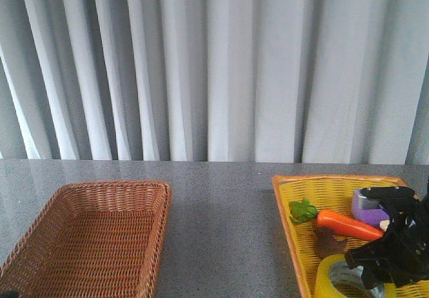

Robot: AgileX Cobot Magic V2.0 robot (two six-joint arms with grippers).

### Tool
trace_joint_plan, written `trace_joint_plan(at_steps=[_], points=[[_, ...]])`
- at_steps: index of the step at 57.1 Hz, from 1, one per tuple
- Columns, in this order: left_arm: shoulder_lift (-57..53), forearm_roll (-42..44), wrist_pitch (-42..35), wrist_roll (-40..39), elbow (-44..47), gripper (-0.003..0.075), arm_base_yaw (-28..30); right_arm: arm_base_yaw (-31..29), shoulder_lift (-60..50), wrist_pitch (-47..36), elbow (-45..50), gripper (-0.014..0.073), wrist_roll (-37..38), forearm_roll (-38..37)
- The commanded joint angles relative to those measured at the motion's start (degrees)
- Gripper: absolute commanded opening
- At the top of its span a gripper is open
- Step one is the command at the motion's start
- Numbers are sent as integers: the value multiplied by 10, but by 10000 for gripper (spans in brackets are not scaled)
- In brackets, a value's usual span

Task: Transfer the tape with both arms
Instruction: 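Reach the right gripper down into the yellow basket onto the tape roll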

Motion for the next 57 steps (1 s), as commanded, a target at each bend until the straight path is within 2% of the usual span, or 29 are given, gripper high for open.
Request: trace_joint_plan(at_steps=[1, 24, 43, 49, 57], points=[[1, -2, -38, -1, -19, 556, -5, -4, 6, 37, -47, 319, 2, 0], [1, -1, -38, -1, -19, 556, -5, -4, 24, 53, -62, 81, 10, -3], [1, -1, -38, -1, -19, 556, -5, -4, -61, 72, -62, 81, -4, 2], [1, -1, -38, -1, -19, 556, -5, -4, -103, 72, -62, 83, -28, 32], [1, -1, -38, -1, -19, 556, -5, -4, -146, 67, -62, 87, -82, 122]])
